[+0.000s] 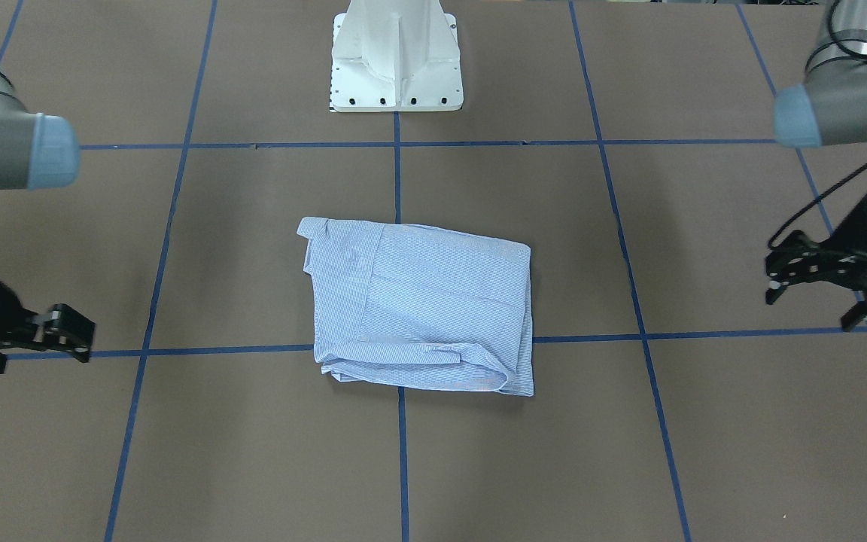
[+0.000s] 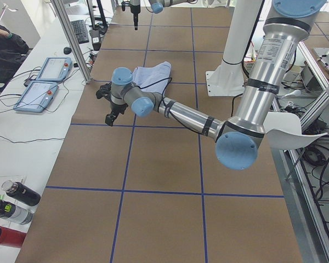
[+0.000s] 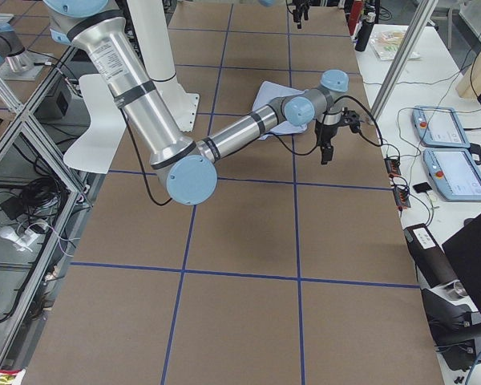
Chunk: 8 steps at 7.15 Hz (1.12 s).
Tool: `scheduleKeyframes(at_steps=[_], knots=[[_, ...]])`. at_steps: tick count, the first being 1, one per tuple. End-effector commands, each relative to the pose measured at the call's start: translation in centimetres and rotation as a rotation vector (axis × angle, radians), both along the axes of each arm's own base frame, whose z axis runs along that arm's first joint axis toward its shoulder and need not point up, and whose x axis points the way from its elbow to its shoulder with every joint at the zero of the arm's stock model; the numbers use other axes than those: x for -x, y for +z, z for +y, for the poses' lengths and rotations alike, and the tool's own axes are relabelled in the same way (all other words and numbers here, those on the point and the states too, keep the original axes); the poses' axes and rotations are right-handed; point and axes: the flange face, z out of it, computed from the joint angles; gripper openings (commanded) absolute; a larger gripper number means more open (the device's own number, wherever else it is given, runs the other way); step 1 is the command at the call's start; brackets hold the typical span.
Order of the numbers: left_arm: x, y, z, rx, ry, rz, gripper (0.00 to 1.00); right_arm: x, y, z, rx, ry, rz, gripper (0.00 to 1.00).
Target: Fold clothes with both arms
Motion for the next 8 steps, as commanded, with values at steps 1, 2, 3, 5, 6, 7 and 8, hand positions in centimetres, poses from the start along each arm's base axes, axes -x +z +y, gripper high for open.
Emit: scheduleKeyframes(at_steps=[1, 2, 3, 5, 6, 7, 8], knots=[[12.4, 9.8, 6.0, 0.111, -0.069, 0.027, 1.00, -11.7, 8.4, 5.0, -0.054, -0.103, 0.043, 1.00], [14.8, 13.0, 8.6, 0.182, -0.113, 0.025, 1.00, -15.2, 12.1, 8.3, -0.034, -0.105, 0.018, 1.00], [15.3, 15.5, 10.1, 0.211, -0.108, 0.006, 1.00, -19.3, 15.6, 11.5, -0.016, -0.094, -0.003, 1.00], [15.6, 20.0, 14.1, 0.256, -0.050, -0.022, 1.00, -25.5, 20.5, 18.4, 0.020, -0.045, 0.008, 1.00], [15.9, 21.1, 15.6, 0.331, -0.061, -0.030, 1.00, -26.5, 21.4, 20.3, 0.048, -0.017, 0.010, 1.00], [16.0, 20.3, 15.5, 0.330, -0.066, -0.034, 1.00, -26.6, 22.5, 21.5, 0.074, -0.012, 0.010, 1.00], [16.0, 21.0, 15.2, 0.352, -0.066, -0.034, 1.00, -26.6, 23.1, 21.9, 0.092, -0.007, 0.011, 1.00]])
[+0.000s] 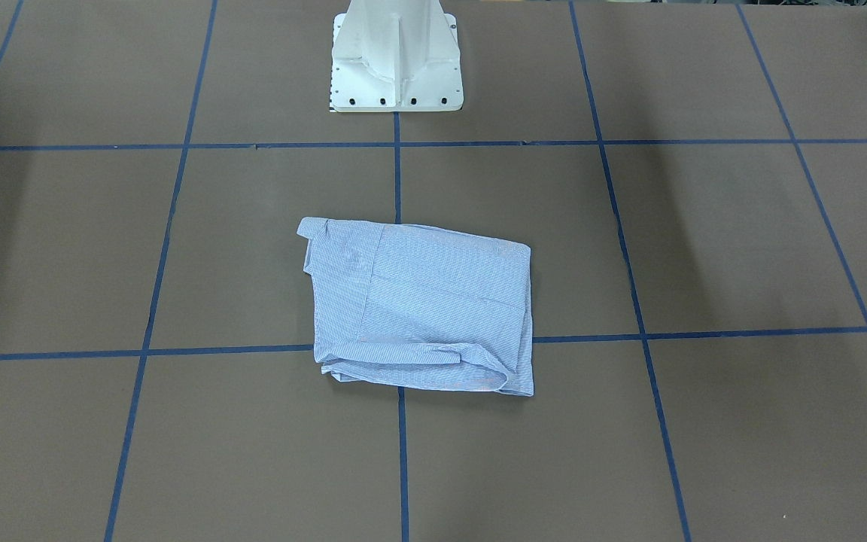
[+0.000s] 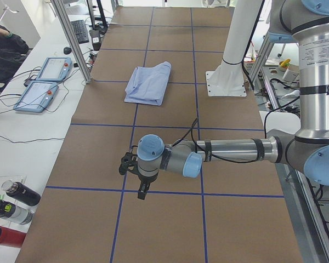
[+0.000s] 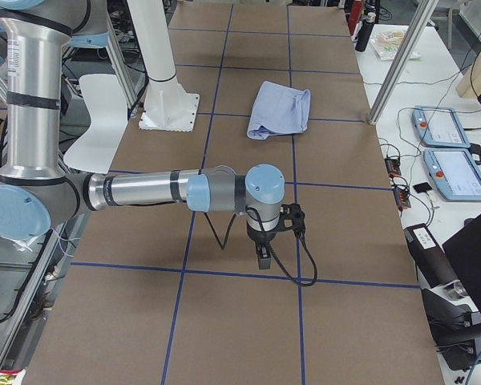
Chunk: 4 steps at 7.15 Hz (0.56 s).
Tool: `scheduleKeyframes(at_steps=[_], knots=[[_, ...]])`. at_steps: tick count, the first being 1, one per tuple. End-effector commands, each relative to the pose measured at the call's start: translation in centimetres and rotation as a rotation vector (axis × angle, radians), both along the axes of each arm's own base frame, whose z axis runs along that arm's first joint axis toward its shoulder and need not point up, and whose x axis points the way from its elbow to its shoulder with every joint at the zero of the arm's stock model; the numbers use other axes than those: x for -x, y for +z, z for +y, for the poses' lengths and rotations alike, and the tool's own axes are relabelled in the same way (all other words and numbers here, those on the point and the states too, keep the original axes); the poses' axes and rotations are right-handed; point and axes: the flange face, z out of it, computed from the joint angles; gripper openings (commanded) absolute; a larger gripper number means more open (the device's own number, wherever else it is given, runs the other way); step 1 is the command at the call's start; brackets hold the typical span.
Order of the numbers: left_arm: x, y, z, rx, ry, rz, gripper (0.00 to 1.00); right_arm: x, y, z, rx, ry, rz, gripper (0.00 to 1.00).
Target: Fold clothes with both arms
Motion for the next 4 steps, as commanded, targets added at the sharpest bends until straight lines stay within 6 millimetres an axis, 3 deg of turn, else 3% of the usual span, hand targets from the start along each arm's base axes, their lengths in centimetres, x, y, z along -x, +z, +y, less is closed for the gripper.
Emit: scheduleKeyframes(at_steps=[1, 4], knots=[[0.36, 0.35, 0.69, 0.027, -0.007, -0.001, 1.00, -0.32, 1.07, 1.21, 0.039, 0.024, 0.003, 1.00], [0.41, -0.34, 0.73, 0.011, -0.006, 0.003, 1.00, -0.18, 0.93, 1.05, 0.036, 0.021, 0.001, 1.00]])
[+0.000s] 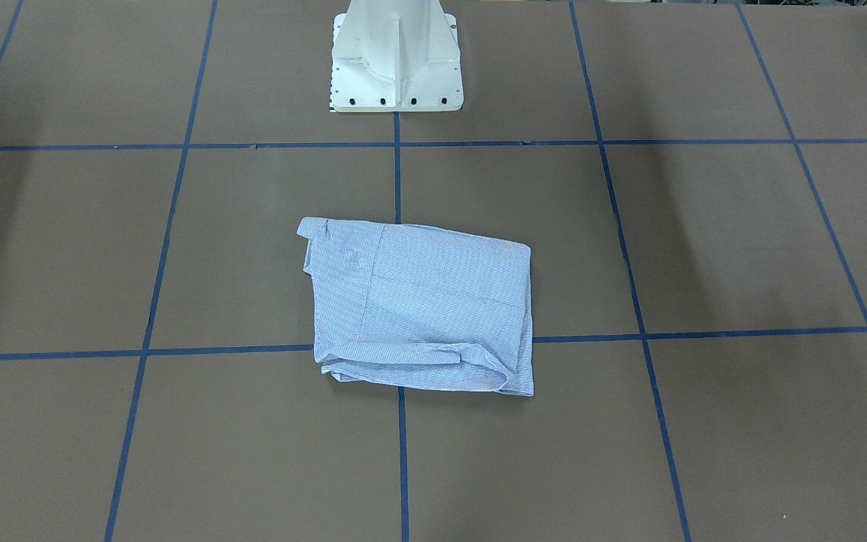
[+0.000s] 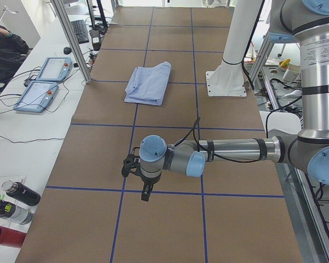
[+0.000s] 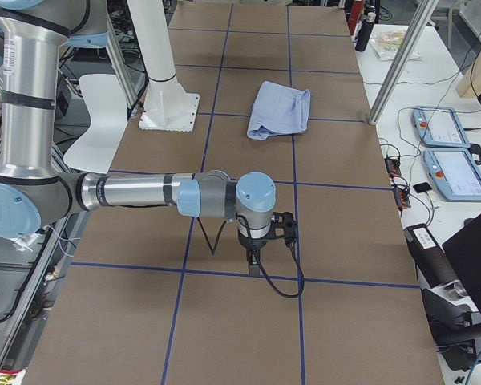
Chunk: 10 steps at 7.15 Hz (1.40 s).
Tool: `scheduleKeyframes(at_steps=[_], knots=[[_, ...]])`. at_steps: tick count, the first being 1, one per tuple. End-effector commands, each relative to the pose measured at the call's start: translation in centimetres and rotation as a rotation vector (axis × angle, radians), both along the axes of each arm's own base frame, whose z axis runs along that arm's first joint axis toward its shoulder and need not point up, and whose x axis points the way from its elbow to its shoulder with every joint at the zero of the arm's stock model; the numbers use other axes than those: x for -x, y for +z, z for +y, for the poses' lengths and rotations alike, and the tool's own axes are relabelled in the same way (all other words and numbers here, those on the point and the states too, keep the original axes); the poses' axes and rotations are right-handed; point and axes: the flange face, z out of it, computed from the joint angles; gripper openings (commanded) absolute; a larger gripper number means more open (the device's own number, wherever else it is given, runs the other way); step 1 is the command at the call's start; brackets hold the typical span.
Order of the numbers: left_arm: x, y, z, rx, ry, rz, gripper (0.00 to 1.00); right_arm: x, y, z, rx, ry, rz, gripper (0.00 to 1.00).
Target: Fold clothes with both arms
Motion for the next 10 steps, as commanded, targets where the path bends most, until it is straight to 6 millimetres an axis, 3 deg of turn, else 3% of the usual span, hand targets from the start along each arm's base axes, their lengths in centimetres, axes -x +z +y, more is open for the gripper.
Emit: scheduleKeyframes(at_steps=[1, 10], knots=[[-0.05, -0.19, 0.02, -0.005, 0.003, 0.001, 1.00, 0.04, -0.07, -0.02, -0.002, 0.000, -0.001, 1.00], [-0.15, -0.48, 0.05, -0.010, 0.004, 0.006, 1.00, 0.50, -0.28, -0.24, -0.019, -0.007, -0.002, 1.00]])
